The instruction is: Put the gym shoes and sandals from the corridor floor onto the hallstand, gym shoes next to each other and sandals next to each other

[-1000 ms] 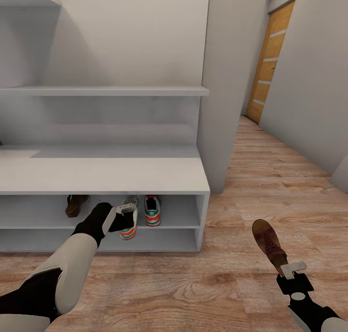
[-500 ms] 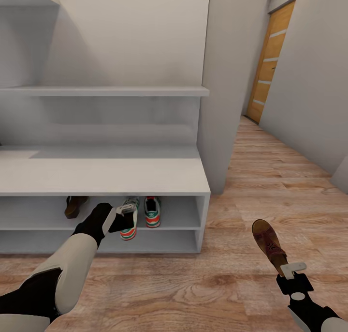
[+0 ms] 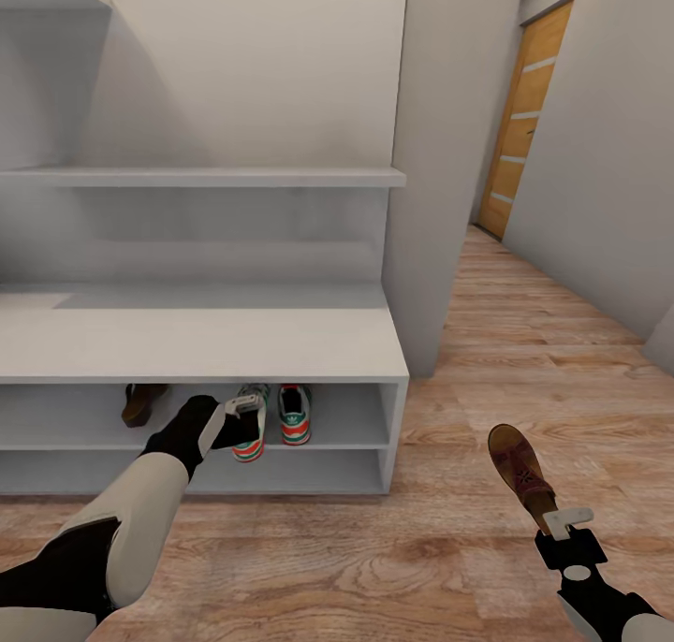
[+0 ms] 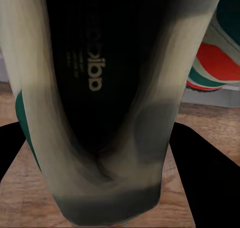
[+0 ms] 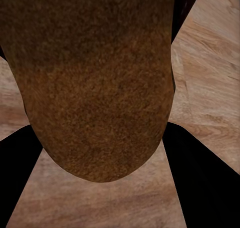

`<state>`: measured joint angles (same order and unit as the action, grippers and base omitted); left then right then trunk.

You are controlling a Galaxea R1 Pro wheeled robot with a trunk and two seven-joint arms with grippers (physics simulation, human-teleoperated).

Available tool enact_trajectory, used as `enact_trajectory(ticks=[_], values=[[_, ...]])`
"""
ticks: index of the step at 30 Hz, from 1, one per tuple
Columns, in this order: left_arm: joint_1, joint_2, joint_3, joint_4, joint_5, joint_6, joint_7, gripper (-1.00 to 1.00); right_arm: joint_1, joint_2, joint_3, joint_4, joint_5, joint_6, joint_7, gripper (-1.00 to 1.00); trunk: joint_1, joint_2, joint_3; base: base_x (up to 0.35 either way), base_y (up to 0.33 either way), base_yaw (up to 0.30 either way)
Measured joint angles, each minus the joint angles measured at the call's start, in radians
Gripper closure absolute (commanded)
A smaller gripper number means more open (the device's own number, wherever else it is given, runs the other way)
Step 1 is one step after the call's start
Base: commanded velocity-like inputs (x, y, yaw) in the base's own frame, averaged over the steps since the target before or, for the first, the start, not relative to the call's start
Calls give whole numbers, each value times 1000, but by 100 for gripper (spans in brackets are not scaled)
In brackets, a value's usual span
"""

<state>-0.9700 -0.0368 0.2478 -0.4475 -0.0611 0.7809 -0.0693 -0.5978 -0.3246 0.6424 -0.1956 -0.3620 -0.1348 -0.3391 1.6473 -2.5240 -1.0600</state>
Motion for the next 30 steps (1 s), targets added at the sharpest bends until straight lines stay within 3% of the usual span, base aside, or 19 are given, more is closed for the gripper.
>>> enact_trajectory(ticks=[13, 30], values=[[0, 2, 0, 19, 1, -73, -1, 100, 0, 0, 0, 0, 0, 0, 0, 100, 0, 0, 0, 0, 0, 0], [0, 3, -4, 20, 1, -92, 0, 100, 0, 0, 1, 0, 0, 0, 0, 100, 0, 0, 0, 0, 0, 0]])
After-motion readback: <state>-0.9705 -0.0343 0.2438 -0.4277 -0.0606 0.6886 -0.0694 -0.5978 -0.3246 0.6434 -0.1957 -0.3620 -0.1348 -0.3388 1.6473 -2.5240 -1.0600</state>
